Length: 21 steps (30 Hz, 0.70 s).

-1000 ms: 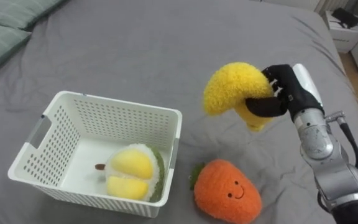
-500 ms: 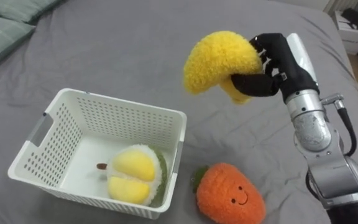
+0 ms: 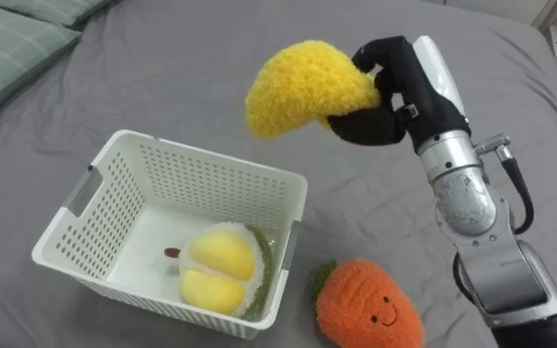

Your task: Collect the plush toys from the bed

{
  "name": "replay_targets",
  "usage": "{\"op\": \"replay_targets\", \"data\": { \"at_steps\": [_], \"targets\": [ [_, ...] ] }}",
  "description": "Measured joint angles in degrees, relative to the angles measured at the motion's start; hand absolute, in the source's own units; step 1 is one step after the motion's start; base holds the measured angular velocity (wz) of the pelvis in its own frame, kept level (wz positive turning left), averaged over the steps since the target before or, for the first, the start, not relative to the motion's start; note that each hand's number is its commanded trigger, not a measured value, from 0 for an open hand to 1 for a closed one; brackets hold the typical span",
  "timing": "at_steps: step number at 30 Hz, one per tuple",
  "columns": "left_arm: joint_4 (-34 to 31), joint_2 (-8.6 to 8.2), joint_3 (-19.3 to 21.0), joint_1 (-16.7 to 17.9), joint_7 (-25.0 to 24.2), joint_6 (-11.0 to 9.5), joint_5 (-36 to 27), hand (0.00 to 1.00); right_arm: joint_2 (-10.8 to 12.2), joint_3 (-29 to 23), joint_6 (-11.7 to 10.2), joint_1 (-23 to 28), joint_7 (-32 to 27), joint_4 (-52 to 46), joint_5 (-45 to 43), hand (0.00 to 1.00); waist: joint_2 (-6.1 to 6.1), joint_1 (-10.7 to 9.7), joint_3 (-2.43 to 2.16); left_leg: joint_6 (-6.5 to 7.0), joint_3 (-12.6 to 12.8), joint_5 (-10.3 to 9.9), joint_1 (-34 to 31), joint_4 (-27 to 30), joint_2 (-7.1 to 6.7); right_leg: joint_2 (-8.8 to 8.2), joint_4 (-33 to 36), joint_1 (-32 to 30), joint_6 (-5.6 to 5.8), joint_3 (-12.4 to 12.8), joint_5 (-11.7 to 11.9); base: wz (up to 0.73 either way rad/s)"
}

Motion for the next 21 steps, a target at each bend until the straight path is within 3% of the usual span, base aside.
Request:
{"op": "replay_targets", "data": {
  "at_steps": [7,11,21],
  "targets": [
    [0.11,0.0,-0.31,-0.24,-0.01,0.19,-0.02,0.0,0.81,5.22,1.77,-0.73,2.54,0.0,-0.09,1.0,-0.02,1.88,0.02,0.01,-0.4,0.01,-0.3,-0.07,-0.05,-0.04,0.02,0.1,0.0,-0.11,0.0,0.02],
    [0.06,-0.02,-0.54,-0.27,0.0,0.36,0.0,0.0,1.53,7.76,3.08,-4.4,4.0,0.0,-0.28,1.0,-0.35,2.11,0.05,0.0,-0.54,0.0,-0.85,0.05,-0.06,-0.02,-0.02,-0.25,0.0,-0.19,0.0,0.02],
    [0.05,0.0,-2.14,-1.03,0.06,0.27,0.0,0.0,3.77,13.03,3.14,-6.07,10.24,-0.05,-2.87,1.0,-0.7,3.69,-0.05,0.0,-1.2,0.0,-0.89,0.61,-0.09,0.08,-0.12,-0.18,0.0,-0.15,0.0,0.02]
  ]
}}
